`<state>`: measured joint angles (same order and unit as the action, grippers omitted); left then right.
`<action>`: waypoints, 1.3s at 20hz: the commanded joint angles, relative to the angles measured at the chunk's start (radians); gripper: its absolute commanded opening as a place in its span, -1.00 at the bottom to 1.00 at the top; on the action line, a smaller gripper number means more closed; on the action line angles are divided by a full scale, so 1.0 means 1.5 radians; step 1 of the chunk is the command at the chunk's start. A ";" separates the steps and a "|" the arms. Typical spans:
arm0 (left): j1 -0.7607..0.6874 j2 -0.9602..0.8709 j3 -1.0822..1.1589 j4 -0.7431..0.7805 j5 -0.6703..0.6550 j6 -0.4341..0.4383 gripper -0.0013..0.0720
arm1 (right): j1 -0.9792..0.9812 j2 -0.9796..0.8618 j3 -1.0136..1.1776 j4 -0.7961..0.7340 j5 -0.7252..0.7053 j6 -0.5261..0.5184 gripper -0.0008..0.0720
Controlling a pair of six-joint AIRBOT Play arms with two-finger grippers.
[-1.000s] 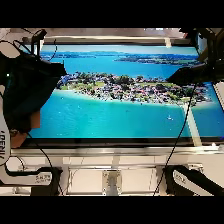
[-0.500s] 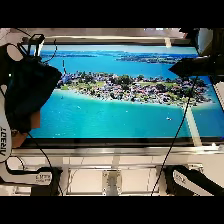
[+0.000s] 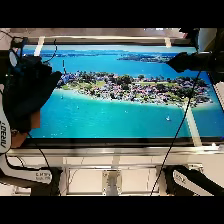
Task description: Fold the clothes and pants, and hang the long-sleeved shirts on hangers.
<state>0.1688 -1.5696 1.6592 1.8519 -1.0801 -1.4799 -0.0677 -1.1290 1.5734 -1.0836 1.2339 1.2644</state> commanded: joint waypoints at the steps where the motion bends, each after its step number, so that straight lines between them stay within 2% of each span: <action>1: 0.052 -0.048 0.001 0.019 0.042 -0.078 0.42 | 0.001 -0.002 0.001 0.000 -0.021 0.001 0.39; 11: 0.110 -0.128 0.000 0.021 0.076 -0.077 0.40 | 0.001 -0.056 0.001 0.045 -0.020 0.024 0.47; 12: 0.110 -0.135 0.000 0.019 0.062 -0.069 0.07 | 0.001 -0.060 0.001 0.045 -0.021 0.024 0.47; 13: 0.108 -0.139 0.000 0.018 0.049 -0.065 -0.77 | 0.001 -0.060 0.001 0.045 -0.021 0.024 0.47; 14: 0.103 -0.138 0.001 0.017 0.036 -0.055 -0.86 | 0.001 -0.057 0.001 0.044 -0.020 0.024 0.47; 17: 0.071 -0.099 0.018 0.015 -0.010 -0.038 -0.86 | 0.000 -0.052 0.036 0.024 0.009 0.024 0.46; 19: 0.024 -0.039 0.042 -0.006 -0.035 -0.038 -0.86 | -0.001 -0.052 0.104 -0.023 0.069 0.024 0.46; 23: -0.122 0.113 0.046 -0.176 -0.036 -0.037 -0.86 | -0.001 -0.038 0.273 -0.163 0.219 0.023 0.46; 26: -0.278 0.167 0.046 -0.275 -0.035 -0.025 -0.86 | -0.001 0.004 0.337 -0.293 0.243 0.015 0.46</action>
<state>-0.0608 -1.4113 1.7245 1.6131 -1.1282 -1.5314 -0.0689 -1.1664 1.9751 -1.3243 1.5131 1.2980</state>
